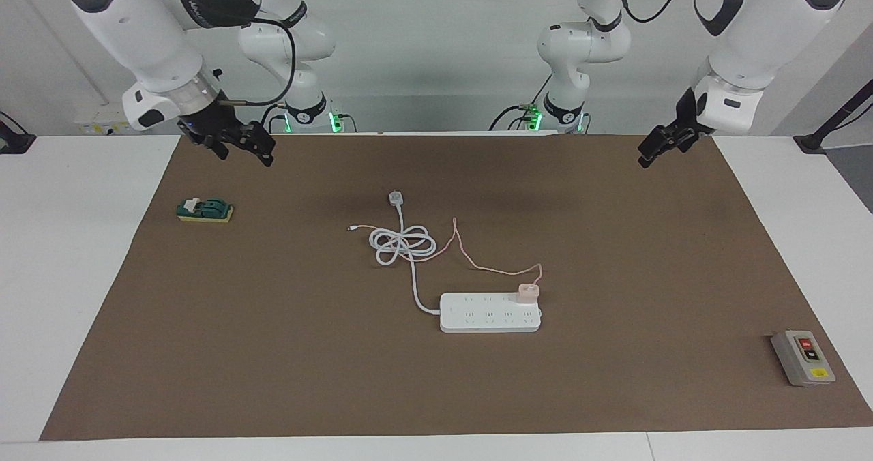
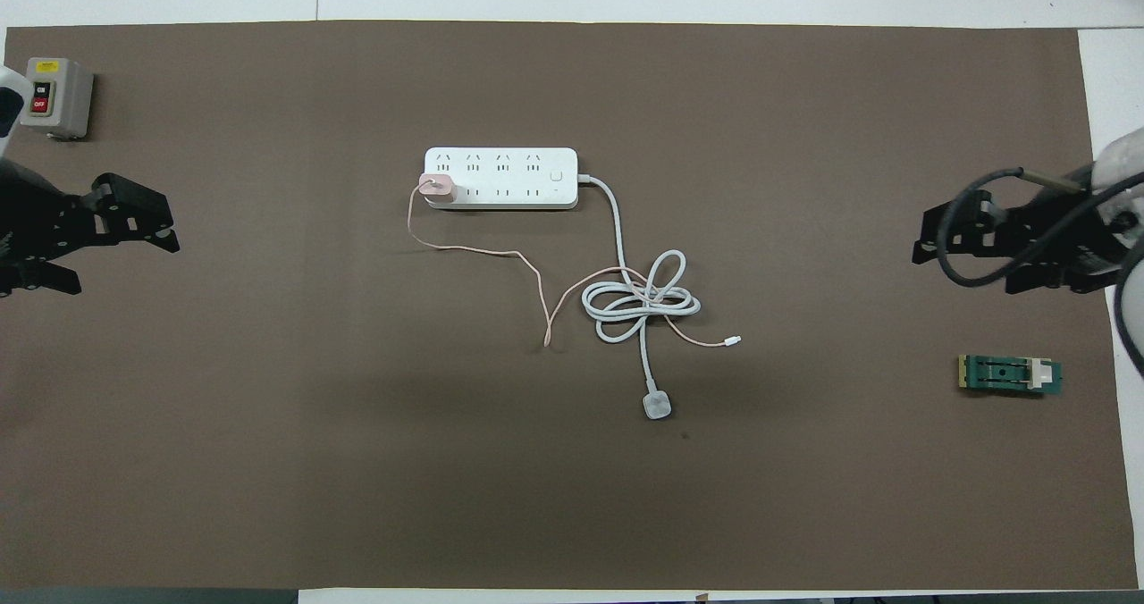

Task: Unplug charger and place it aside
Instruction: 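Move the left gripper to the pink charger while the right gripper reaches the strip, then grasp the pink charger with the left gripper while the right gripper holds the strip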

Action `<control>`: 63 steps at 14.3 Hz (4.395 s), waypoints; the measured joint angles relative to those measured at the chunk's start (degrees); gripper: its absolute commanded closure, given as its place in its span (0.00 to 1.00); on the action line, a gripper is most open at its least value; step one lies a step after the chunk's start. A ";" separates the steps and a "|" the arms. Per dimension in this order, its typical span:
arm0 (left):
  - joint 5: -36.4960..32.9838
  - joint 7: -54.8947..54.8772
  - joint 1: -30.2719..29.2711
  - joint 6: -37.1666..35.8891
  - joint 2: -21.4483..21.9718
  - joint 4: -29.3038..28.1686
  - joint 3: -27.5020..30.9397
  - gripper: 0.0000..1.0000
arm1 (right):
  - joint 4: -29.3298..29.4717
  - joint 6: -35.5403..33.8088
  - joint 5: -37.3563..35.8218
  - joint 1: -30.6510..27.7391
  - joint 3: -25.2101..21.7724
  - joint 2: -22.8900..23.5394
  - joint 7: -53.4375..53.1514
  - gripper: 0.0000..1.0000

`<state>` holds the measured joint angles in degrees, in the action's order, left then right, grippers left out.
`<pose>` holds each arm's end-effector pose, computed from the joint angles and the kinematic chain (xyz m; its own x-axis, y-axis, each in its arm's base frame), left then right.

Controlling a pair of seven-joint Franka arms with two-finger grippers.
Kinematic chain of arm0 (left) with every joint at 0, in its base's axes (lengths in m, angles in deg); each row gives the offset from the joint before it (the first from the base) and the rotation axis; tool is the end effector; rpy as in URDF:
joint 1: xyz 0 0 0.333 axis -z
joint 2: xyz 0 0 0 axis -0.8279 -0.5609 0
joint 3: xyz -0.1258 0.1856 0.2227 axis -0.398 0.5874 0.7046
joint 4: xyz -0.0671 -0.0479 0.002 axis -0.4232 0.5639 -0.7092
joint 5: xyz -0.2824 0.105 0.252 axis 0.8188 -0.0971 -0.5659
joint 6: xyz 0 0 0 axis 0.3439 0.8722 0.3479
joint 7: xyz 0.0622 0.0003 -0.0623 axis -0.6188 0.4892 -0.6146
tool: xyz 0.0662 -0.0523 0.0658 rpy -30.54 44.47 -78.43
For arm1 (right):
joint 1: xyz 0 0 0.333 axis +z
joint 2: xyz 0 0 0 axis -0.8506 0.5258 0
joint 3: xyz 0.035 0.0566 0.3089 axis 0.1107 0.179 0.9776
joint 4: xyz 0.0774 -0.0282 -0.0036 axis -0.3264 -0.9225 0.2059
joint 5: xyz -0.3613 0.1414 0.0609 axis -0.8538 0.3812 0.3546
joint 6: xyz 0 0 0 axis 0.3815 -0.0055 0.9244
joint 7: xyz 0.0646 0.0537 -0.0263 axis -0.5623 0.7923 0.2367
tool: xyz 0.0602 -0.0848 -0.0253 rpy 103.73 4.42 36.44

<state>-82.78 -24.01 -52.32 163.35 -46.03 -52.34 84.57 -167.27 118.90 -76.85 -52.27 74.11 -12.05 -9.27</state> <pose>0.5443 -0.0700 0.6022 0.9177 0.3811 -0.1118 0.3800 -0.9244 -0.0322 0.5467 0.0370 0.5746 0.9224 -0.3442 -0.1751 -0.3641 -0.9263 -0.0968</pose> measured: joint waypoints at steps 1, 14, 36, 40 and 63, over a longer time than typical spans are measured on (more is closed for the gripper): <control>0.03 4.00 0.72 0.38 -0.41 0.11 -0.22 0.00 | -0.27 1.30 1.79 1.02 0.04 1.16 -3.62 0.00; 1.50 66.45 8.70 14.88 -18.78 9.55 -0.45 0.00 | 2.89 28.63 27.39 16.66 0.30 21.43 -50.53 0.00; -4.90 86.07 20.78 23.17 -33.06 13.81 1.01 0.00 | 31.83 35.89 41.48 14.03 7.84 54.13 -60.15 0.00; -4.95 84.74 19.06 23.27 -33.66 13.81 1.32 0.00 | 31.86 36.00 41.48 14.30 7.91 54.35 -59.10 0.00; -4.98 81.50 18.59 29.93 -37.39 13.82 1.27 0.00 | 30.04 40.56 41.52 15.95 7.96 54.79 -55.52 0.50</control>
<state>-87.77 57.48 -33.72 193.28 -83.42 -38.52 85.84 -137.23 159.46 -35.33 -36.33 82.07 42.74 -64.79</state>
